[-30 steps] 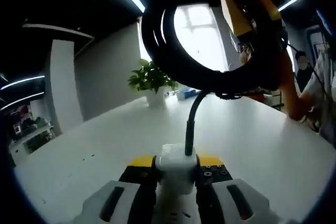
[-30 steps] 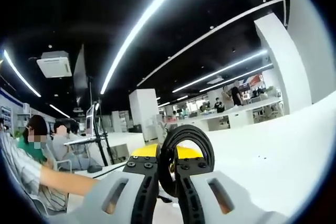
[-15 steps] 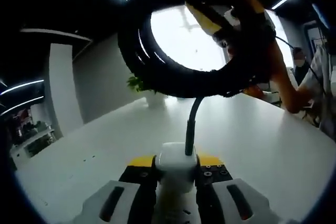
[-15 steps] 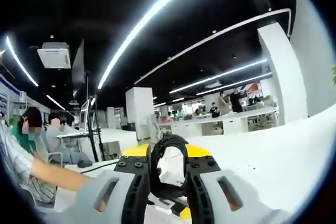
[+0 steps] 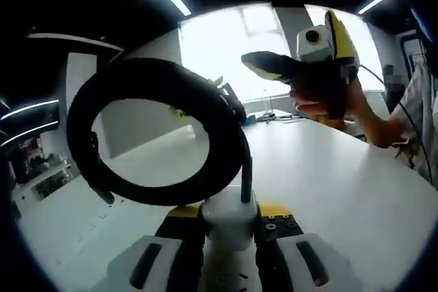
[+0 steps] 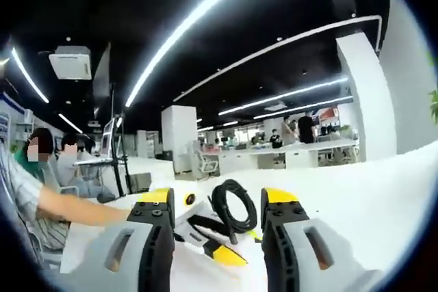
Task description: Straighten the power strip on the desk, plug the charger into it
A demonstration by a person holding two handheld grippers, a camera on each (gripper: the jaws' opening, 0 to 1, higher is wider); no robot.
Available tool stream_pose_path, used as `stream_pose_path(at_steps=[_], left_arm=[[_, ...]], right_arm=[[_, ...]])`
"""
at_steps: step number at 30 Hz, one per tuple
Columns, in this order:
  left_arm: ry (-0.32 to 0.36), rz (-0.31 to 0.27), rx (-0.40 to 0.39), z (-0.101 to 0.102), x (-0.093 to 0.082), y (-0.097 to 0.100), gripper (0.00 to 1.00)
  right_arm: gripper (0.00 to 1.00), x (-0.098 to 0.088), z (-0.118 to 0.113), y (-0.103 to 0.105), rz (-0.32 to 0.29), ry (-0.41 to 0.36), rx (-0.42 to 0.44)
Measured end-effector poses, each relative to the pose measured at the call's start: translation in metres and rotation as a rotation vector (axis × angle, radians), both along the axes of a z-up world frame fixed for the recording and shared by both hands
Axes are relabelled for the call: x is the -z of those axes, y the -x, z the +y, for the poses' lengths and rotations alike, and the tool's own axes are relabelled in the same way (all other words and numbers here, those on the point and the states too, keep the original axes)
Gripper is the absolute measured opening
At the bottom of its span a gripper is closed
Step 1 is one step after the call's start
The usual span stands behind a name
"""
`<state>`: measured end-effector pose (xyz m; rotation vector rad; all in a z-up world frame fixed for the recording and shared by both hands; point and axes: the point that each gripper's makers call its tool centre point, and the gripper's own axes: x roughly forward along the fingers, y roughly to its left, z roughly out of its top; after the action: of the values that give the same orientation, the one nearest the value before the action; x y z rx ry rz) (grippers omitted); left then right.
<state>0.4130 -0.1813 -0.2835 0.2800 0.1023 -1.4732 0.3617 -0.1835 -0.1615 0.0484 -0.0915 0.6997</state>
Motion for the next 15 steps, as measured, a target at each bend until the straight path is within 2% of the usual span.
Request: stream_pose_path(at_steps=[4, 5, 10, 15], left_arm=[[-0.009, -0.018, 0.009, 0.001, 0.0, 0.001, 0.26], [-0.011, -0.019, 0.012, 0.001, 0.001, 0.001, 0.26], [-0.011, -0.014, 0.023, 0.002, 0.001, 0.001, 0.26], [-0.041, -0.07, 0.038, 0.003, 0.003, 0.005, 0.26]], right_arm=[[0.5, 0.018, -0.004, -0.005, 0.01, 0.062, -0.015], [0.5, 0.026, -0.005, -0.006, 0.029, 0.089, -0.028], [0.52, 0.039, -0.007, -0.013, 0.03, 0.094, -0.042], [0.5, 0.047, -0.009, -0.014, 0.034, 0.095, -0.028]])
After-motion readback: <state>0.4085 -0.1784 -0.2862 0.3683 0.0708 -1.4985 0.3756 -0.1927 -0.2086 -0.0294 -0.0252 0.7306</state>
